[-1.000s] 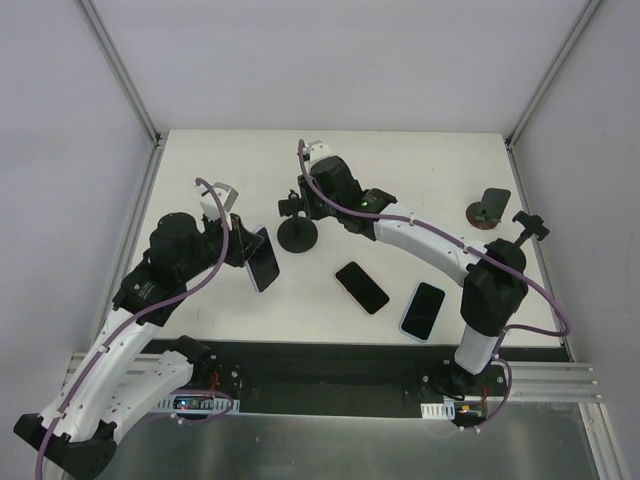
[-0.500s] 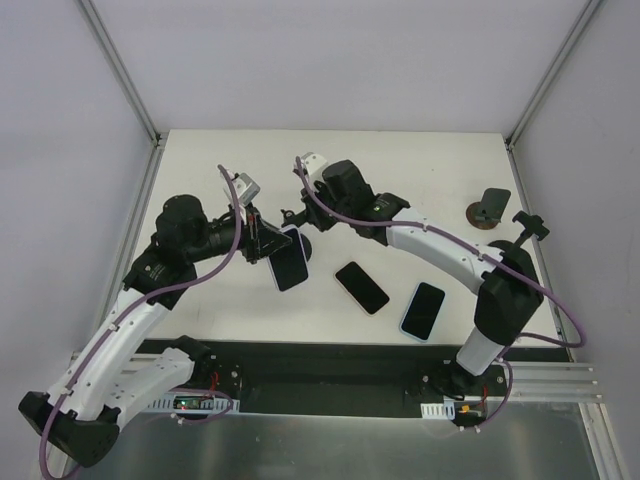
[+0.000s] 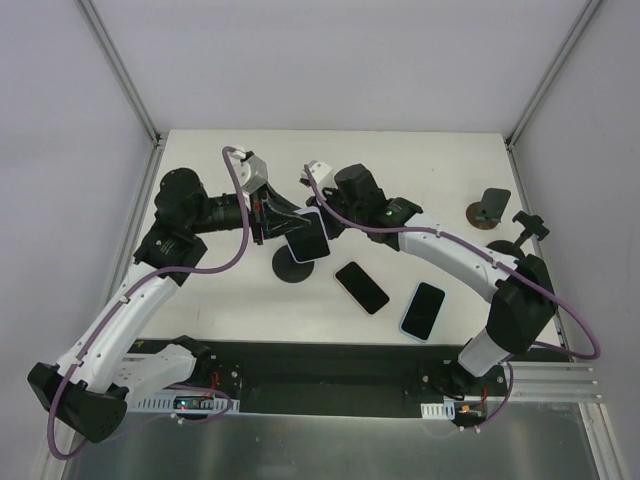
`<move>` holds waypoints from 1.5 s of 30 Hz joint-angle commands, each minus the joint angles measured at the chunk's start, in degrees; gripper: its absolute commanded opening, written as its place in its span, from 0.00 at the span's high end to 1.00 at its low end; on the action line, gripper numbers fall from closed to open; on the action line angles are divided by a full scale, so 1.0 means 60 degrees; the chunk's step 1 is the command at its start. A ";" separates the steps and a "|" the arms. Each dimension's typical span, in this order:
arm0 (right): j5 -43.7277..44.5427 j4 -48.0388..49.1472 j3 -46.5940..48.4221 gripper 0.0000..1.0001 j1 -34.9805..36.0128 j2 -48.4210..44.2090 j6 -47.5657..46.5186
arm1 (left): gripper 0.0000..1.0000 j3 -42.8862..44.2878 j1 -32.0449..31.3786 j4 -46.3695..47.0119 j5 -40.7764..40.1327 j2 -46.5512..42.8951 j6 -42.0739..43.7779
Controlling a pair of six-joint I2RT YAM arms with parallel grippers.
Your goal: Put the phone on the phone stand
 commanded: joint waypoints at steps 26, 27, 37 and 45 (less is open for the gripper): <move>-0.1274 0.0433 0.0245 0.60 -0.0268 0.0185 -0.1280 | 1.00 0.0081 -0.0029 -0.0919 -0.2053 -0.1915 0.0764; -0.1318 0.0433 0.0304 0.60 -0.0268 0.0229 -0.1310 | 1.00 0.0037 -0.0014 -0.0964 -0.2039 -0.1959 0.0764; -0.1787 0.0726 0.0348 0.84 -0.0283 0.0420 -0.1442 | 1.00 -0.0213 -0.0029 -0.1506 -0.1368 -0.2092 0.1057; -0.1861 0.0756 0.0245 0.72 -0.0283 0.0346 -0.1325 | 1.00 -0.0007 -0.0029 -0.1624 -0.0911 -0.1608 0.1203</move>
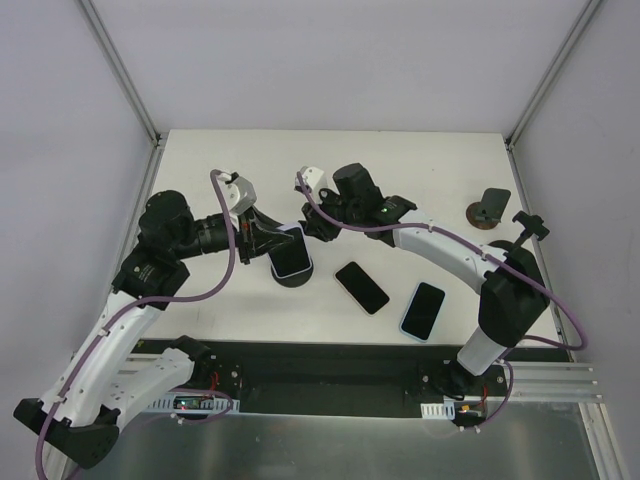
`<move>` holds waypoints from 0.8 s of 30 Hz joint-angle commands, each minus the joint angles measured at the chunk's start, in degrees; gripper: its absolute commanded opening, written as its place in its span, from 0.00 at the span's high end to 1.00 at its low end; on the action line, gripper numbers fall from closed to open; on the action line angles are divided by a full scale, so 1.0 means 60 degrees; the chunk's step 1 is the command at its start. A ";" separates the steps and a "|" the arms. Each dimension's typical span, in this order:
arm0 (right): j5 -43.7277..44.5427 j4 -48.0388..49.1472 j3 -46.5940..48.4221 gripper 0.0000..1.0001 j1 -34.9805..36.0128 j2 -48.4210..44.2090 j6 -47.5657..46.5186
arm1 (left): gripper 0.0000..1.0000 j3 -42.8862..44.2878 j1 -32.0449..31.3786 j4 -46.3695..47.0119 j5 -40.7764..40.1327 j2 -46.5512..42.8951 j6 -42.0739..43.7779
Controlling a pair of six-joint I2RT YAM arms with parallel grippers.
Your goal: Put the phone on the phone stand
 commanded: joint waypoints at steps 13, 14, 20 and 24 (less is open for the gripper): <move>-0.0974 0.0014 0.0743 0.62 0.0009 -0.0091 -0.0457 | 1.00 0.0537 -0.0014 -0.0221 -0.0090 -0.0360 0.0802; -0.1062 0.0013 0.0758 0.62 0.0023 -0.0076 -0.0573 | 1.00 0.0537 -0.0029 -0.0236 -0.0119 -0.0375 0.0817; -0.1282 -0.0221 0.1138 0.70 0.0023 0.0173 -0.0838 | 1.00 0.0522 -0.0014 -0.0427 -0.0295 -0.0492 0.0875; -0.1589 -0.0265 0.1066 0.73 0.0023 0.0217 -0.0867 | 1.00 0.0478 0.0001 -0.0456 -0.0281 -0.0507 0.0861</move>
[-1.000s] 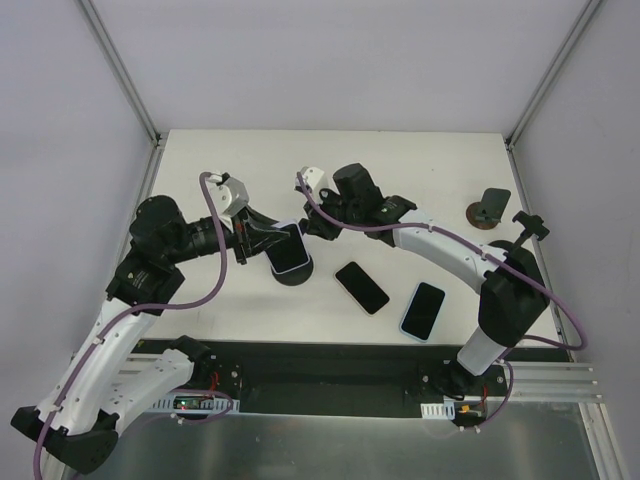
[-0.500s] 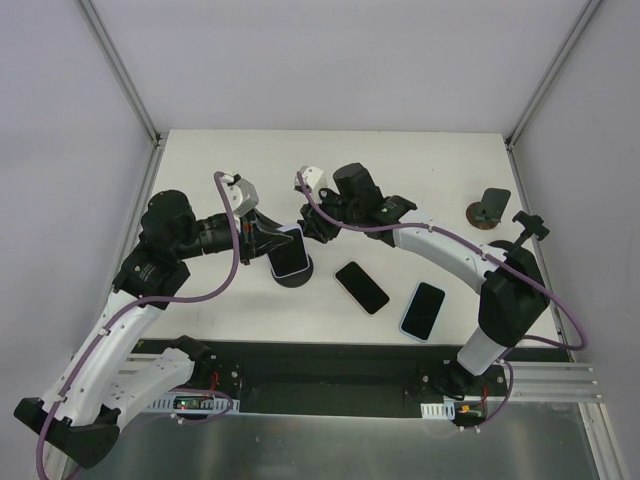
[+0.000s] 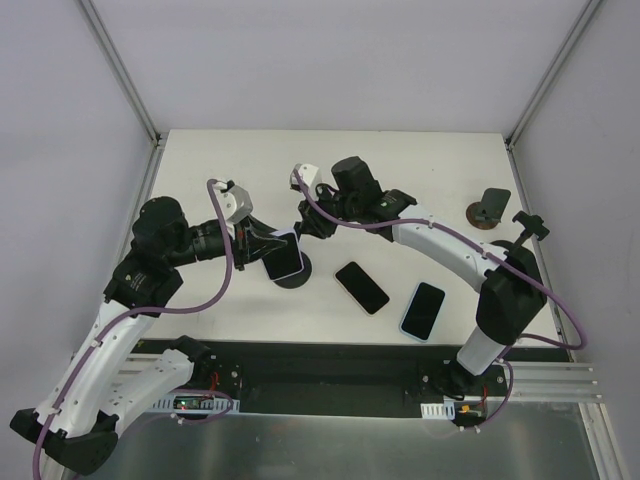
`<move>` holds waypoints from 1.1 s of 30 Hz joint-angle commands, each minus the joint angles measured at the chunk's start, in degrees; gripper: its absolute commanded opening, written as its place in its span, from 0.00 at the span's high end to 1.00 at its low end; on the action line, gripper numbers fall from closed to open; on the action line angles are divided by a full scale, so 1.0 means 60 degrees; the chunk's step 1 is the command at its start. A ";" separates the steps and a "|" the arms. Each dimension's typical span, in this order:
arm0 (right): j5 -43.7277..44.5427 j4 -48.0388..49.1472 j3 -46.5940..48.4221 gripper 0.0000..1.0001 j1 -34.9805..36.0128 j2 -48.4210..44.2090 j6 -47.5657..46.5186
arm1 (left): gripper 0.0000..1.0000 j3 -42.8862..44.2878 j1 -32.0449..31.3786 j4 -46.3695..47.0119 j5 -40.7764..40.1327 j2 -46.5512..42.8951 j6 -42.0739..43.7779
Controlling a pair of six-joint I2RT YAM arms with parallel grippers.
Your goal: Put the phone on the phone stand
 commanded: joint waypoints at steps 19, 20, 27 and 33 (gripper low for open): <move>-0.0240 0.0151 0.0410 0.99 0.0042 0.0101 0.0243 | 1.00 0.0098 -0.0018 0.5512 0.3235 0.2716 -0.1117; -0.0167 0.0165 0.0410 0.99 0.0042 0.0101 0.0286 | 1.00 -0.0236 -0.0032 0.5907 0.3266 0.2805 -0.1073; -0.0093 0.0487 0.0293 0.99 -0.0002 0.0013 0.0507 | 1.00 -0.0957 -0.0032 0.6921 0.3223 0.3332 -0.0487; -0.0239 0.0561 0.0191 0.99 -0.0032 0.0027 0.0507 | 1.00 -0.1440 0.0011 0.7185 0.2843 0.3406 0.0508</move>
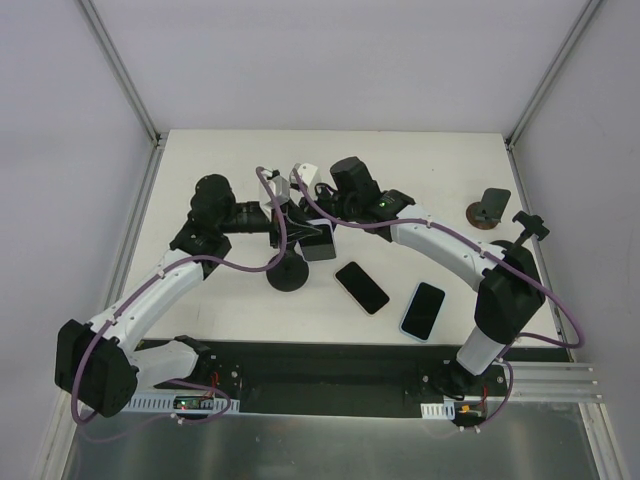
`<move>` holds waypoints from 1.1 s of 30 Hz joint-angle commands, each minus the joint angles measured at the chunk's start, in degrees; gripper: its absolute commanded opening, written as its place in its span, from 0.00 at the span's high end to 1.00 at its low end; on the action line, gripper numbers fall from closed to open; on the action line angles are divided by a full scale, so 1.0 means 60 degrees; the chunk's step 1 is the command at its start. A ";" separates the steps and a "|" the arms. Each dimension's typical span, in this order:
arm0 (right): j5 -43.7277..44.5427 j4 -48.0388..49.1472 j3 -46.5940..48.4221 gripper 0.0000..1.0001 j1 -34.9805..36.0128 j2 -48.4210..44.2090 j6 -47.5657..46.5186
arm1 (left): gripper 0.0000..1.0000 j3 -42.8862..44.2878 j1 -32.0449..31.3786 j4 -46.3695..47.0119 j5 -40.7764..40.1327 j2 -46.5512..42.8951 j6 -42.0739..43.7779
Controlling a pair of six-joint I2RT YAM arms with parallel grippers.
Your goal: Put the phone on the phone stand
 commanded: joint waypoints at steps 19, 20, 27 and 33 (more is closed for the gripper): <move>-0.1151 0.0624 0.0030 0.99 -0.0317 -0.0067 0.0339 | 1.00 -0.1085 0.0571 0.3094 -0.0778 -0.0140 0.0634; -0.1441 0.0566 0.0044 0.99 -0.0332 -0.0024 0.0310 | 1.00 -0.1085 0.0731 0.3459 -0.0574 -0.0081 0.0458; -0.2206 0.0140 0.0396 1.00 -0.0376 0.0240 -0.0012 | 1.00 -0.0558 0.0908 0.3770 0.0860 0.0549 -0.0567; -0.2309 0.0271 0.0235 1.00 -0.0405 0.0168 -0.0115 | 1.00 -0.0265 0.1070 0.3873 0.0966 0.0989 -0.0686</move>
